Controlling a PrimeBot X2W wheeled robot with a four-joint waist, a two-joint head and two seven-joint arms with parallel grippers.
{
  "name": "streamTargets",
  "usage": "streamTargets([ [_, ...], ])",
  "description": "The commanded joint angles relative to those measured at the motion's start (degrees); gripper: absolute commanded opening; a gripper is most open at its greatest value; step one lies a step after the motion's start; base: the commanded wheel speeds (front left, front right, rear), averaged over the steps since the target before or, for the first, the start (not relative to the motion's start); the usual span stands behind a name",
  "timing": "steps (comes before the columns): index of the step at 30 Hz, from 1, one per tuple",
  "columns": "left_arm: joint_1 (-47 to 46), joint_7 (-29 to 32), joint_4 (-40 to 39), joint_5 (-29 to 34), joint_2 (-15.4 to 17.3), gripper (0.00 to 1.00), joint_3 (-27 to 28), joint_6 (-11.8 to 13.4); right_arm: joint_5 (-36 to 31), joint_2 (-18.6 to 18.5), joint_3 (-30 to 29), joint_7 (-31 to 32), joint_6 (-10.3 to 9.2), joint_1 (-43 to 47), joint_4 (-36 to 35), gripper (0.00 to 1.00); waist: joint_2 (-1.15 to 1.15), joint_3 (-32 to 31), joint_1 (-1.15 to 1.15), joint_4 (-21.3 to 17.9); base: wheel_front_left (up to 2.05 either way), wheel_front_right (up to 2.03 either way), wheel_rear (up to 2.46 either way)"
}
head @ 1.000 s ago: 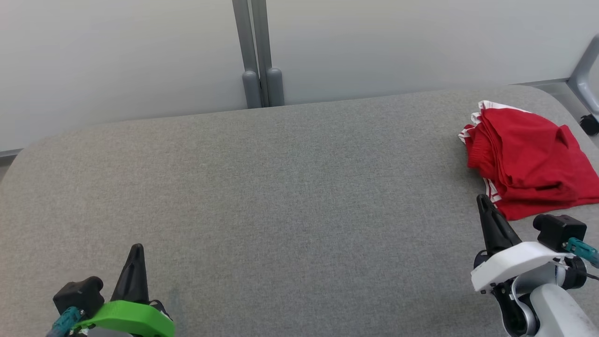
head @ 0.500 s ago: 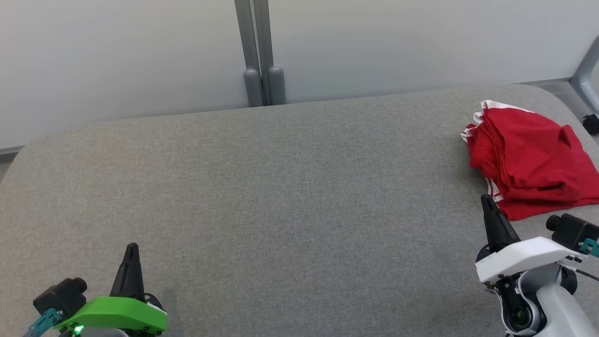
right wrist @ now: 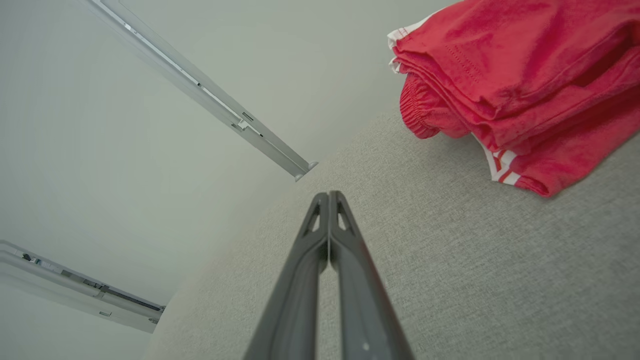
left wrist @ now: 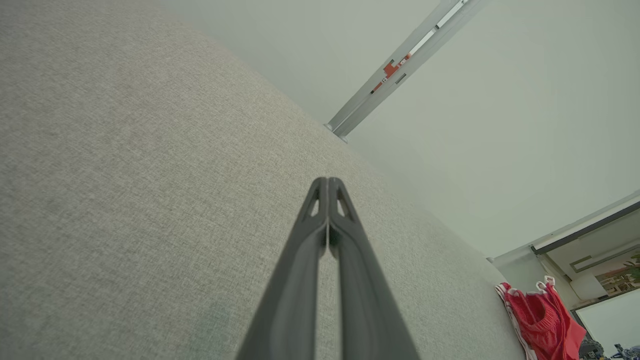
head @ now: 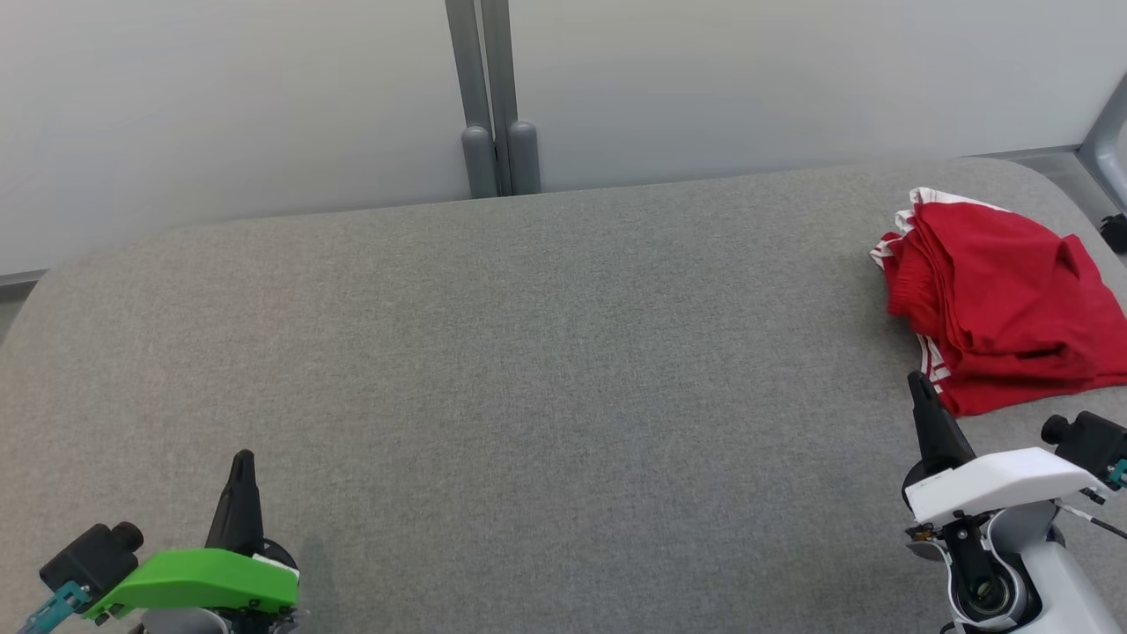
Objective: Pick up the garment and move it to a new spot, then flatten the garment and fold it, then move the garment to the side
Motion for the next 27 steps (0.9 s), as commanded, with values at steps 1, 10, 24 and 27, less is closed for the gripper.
streamTargets([
  [1, -1.8, 0.4, -0.8, -1.9, 0.1, 0.0, 0.7, -0.3, 1.8, 0.0, -0.7, 0.5, -0.02, -0.5, -1.1, 0.0, 0.0, 0.0, 0.0, 0.0, 0.0, 0.0, 0.0],
  [10, -2.2, 2.1, -1.2, -7.7, -0.4, 0.0, 1.5, -0.6, 7.3, 0.9, -1.9, 2.2, -0.03, 0.0, -1.7, 0.0, 0.0, 0.2, 0.0, 0.2, 0.0, 0.0, 0.0],
  [24, -2.6, 4.4, -1.7, -15.8, -1.1, 0.0, 2.7, -1.0, 15.0, 2.2, -3.5, 4.6, -0.02, 0.6, -2.5, 0.0, 0.0, 0.4, 0.0, 0.5, 0.0, 0.0, 0.0],
  [27, -2.7, 4.8, -1.8, -17.3, -1.2, 0.0, 2.9, -1.1, 16.5, 2.5, -3.8, 5.0, -0.02, 0.6, -2.6, 0.0, 0.0, 0.5, 0.0, 0.5, 0.0, 0.0, 0.0],
])
